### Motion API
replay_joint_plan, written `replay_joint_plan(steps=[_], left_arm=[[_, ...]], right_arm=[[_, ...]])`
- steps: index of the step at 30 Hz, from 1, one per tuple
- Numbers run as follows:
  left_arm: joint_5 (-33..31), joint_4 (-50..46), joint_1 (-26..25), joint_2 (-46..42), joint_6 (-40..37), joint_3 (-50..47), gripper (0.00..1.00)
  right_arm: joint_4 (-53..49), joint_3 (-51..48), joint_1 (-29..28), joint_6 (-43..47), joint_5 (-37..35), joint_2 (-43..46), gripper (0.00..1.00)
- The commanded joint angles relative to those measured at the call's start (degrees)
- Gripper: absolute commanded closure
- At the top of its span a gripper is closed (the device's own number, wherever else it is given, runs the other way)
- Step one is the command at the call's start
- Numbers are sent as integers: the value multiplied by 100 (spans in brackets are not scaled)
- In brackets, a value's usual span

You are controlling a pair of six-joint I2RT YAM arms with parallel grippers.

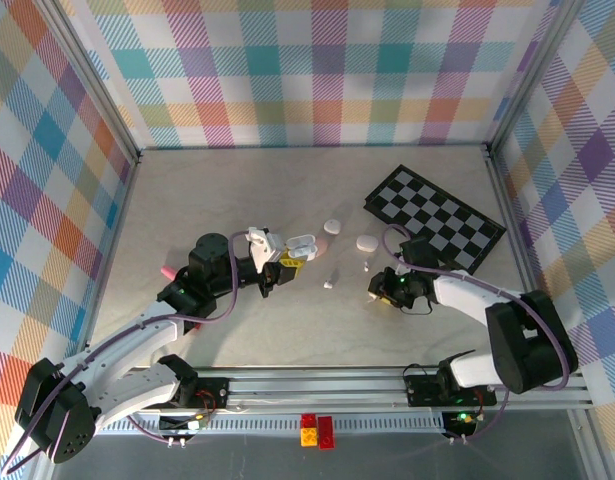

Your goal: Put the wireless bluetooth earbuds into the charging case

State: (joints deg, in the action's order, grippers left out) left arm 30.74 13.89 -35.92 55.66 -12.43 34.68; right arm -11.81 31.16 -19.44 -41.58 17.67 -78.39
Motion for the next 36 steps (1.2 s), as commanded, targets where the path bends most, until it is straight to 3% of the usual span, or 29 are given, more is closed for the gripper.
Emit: replay_joint_plan(steps=[1,17,30,36], left_arm=[[29,263,-55,-28,105,145,100],[-7,219,-55,-2,70,136,100],[215,160,-55,359,6,263,100],[498,99,-53,618,-101,363,100]], right_arm=[[127,-85,37,-35,105,-100,67],[50,-49,37,131,-81,-150,81],[-157,535,-482,2115,-917,1386,80],[-278,1089,-833,3150,-916,1880,80]])
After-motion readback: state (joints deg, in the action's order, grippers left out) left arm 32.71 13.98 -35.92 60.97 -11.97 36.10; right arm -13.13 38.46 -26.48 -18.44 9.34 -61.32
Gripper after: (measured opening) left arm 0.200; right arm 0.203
